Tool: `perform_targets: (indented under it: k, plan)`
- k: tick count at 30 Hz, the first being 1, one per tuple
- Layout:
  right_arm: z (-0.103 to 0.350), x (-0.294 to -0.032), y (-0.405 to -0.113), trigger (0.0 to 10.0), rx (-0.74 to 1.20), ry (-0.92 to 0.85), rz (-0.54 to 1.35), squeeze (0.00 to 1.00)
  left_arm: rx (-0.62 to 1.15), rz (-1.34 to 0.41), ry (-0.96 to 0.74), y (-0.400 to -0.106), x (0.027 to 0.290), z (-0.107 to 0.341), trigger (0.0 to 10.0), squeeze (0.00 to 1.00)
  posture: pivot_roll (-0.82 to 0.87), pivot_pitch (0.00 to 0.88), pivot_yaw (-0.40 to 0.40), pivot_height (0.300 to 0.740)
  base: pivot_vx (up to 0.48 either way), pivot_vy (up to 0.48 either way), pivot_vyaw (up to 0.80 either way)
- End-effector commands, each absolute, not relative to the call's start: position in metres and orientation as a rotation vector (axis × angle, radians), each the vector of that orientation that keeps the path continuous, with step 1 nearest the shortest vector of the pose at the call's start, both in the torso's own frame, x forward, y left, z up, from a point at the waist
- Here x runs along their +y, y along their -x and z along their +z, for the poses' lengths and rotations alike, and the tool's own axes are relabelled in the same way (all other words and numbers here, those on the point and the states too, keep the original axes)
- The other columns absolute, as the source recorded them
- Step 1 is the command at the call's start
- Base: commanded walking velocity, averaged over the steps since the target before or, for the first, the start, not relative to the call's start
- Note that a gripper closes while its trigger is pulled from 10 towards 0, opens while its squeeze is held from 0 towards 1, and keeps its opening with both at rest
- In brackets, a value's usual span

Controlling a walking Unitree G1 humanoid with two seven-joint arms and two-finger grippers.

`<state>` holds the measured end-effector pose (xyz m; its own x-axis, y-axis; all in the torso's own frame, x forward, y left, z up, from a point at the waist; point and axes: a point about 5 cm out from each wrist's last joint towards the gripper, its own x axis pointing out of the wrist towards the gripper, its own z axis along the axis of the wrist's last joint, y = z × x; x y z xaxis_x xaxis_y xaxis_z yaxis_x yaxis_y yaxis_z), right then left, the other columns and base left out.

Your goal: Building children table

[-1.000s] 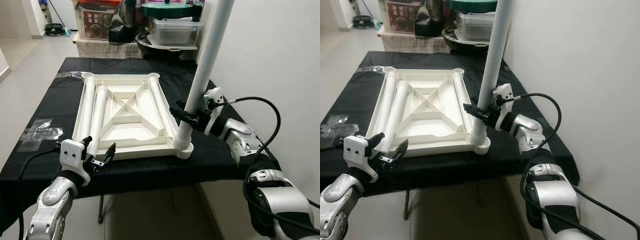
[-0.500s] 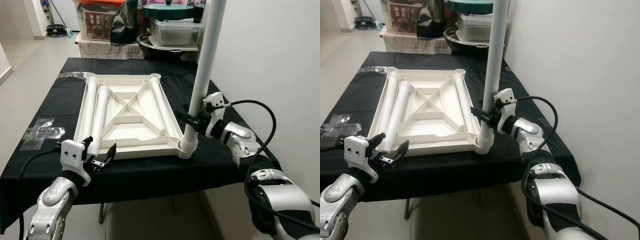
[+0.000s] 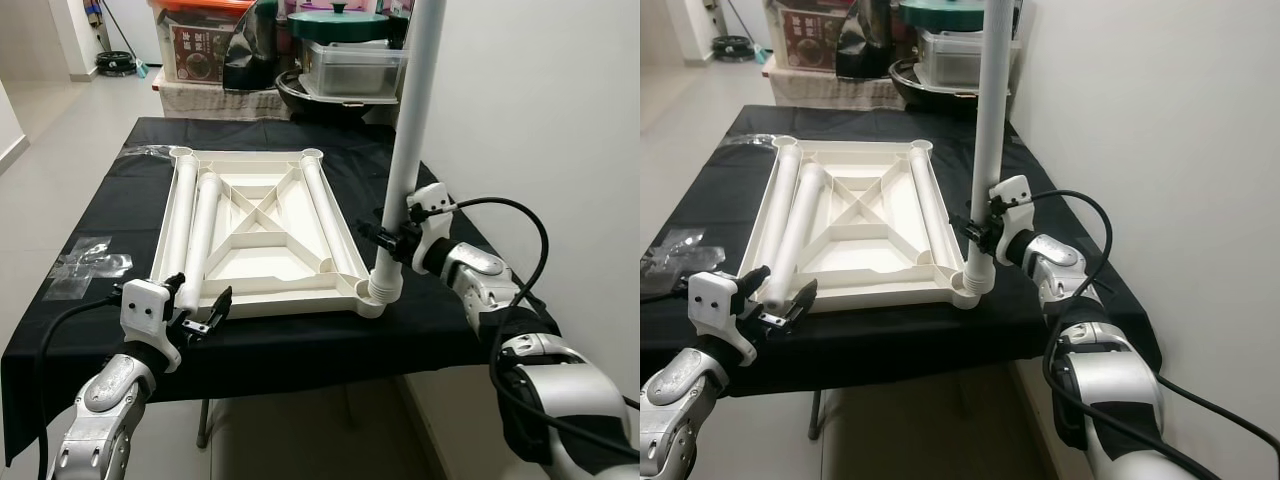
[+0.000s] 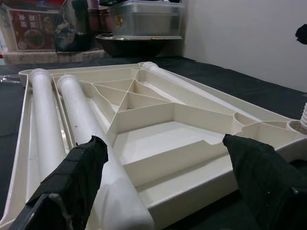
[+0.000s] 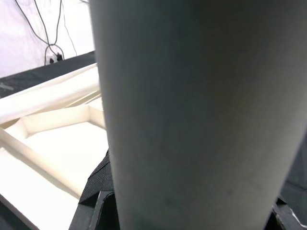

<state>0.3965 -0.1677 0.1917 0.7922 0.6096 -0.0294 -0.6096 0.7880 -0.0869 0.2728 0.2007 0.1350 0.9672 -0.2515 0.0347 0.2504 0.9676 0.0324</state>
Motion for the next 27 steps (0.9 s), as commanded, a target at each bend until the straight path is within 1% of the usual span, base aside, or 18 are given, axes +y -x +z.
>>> perform_targets:
  k: [1,7,15,20,23,25,26,27]
  plan:
    - [0.176,-0.166,-0.393,0.0,0.07,0.101,0.665,0.0,-0.03,-0.259,-0.037,-0.273,0.2,0.132,10.0,0.0,0.09,0.0,-0.117,0.74,0.0,0.0,0.0]
    - [0.177,-0.149,-0.394,0.0,0.062,0.148,0.72,0.0,-0.028,-0.254,-0.037,-0.273,0.2,0.132,10.0,0.0,0.1,0.0,-0.123,0.74,0.0,0.0,0.0]
    - [0.172,-0.135,-0.392,0.0,0.063,0.136,0.751,0.0,-0.03,-0.259,-0.035,-0.273,0.198,0.132,10.0,0.0,0.09,0.0,-0.12,0.74,0.0,0.0,0.0]
    - [0.169,-0.134,-0.392,0.0,0.069,0.125,0.743,0.0,-0.029,-0.258,-0.036,-0.273,0.198,0.132,10.0,0.0,0.09,0.0,-0.122,0.74,0.0,0.0,0.0]
    - [0.163,-0.141,-0.391,0.0,0.087,0.061,0.685,0.0,-0.025,-0.254,-0.035,-0.272,0.199,0.13,10.0,0.0,0.09,0.0,-0.123,0.74,0.0,0.0,0.0]
    - [0.163,-0.141,-0.391,0.0,0.087,0.061,0.685,0.0,-0.025,-0.254,-0.035,-0.272,0.199,0.13,10.0,0.0,0.09,0.0,-0.123,0.74,0.0,0.0,0.0]
    - [0.152,-0.152,-0.389,0.0,0.107,-0.017,0.605,0.0,-0.019,-0.251,-0.032,-0.271,0.199,0.128,10.0,0.0,0.08,0.0,-0.119,0.74,0.0,0.0,0.0]
    - [0.152,-0.152,-0.389,0.0,0.107,-0.017,0.605,0.0,-0.019,-0.251,-0.032,-0.271,0.199,0.128,10.0,0.0,0.08,0.0,-0.119,0.74,0.0,0.0,0.0]
